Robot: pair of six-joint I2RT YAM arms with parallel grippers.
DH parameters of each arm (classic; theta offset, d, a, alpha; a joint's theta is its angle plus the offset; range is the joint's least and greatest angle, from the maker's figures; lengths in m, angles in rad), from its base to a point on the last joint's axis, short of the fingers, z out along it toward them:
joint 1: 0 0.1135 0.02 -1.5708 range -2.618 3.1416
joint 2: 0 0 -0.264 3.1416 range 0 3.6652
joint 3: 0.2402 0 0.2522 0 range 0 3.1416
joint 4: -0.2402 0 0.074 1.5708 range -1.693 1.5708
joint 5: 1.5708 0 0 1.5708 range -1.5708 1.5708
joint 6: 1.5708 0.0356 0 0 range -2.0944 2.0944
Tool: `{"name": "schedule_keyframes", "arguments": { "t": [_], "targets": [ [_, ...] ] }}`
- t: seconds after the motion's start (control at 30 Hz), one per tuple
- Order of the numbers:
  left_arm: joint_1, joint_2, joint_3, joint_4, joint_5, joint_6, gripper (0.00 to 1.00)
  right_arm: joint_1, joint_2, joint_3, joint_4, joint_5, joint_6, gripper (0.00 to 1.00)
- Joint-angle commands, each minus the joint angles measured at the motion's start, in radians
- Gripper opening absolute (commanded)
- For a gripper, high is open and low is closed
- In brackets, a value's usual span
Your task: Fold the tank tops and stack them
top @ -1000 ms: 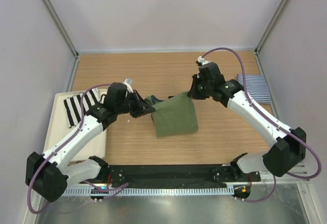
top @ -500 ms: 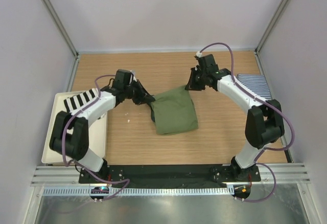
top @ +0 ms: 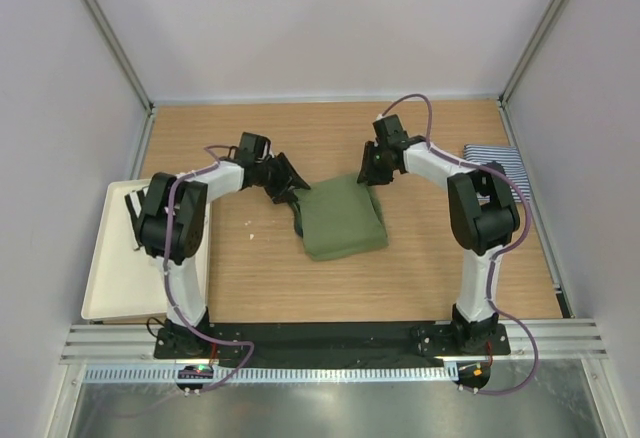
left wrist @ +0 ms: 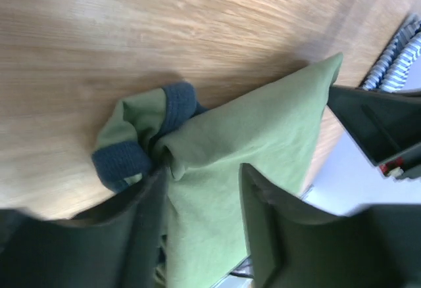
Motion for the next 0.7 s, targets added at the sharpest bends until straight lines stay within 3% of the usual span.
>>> {"name": "schedule_keyframes", "arguments": {
  "t": [0.0,0.07,0.13,0.23,0.37,0.53,0.67],
  "targets": [
    [0.008,-0.029,0.069,0.011,-0.002,0.036,0.56,-0.008,-0.022,0.043,0.052,0.038,0.002,0.43],
    [0.008,-0.061,0.071,-0.027,-0.024,0.058,0.69,-0.008,-0.053,0.020,0.058,0.044,-0.004,0.55],
    [0.002,-0.131,0.060,-0.058,-0.068,0.093,0.77,-0.008,-0.129,-0.027,0.069,0.046,-0.014,0.57],
    [-0.029,-0.202,0.052,-0.122,-0.126,0.143,0.78,-0.006,-0.249,-0.100,0.069,0.032,-0.028,0.56],
    [-0.093,-0.286,0.045,-0.176,-0.130,0.159,0.72,-0.006,-0.384,-0.213,0.087,-0.109,-0.048,0.47],
    [-0.138,-0.279,-0.006,-0.094,-0.041,0.125,0.55,-0.006,-0.490,-0.388,0.167,-0.471,-0.022,0.27],
    [-0.124,-0.185,0.021,-0.041,-0.028,0.119,0.48,-0.005,-0.515,-0.555,0.386,-0.693,0.108,0.19]
  ]
}}
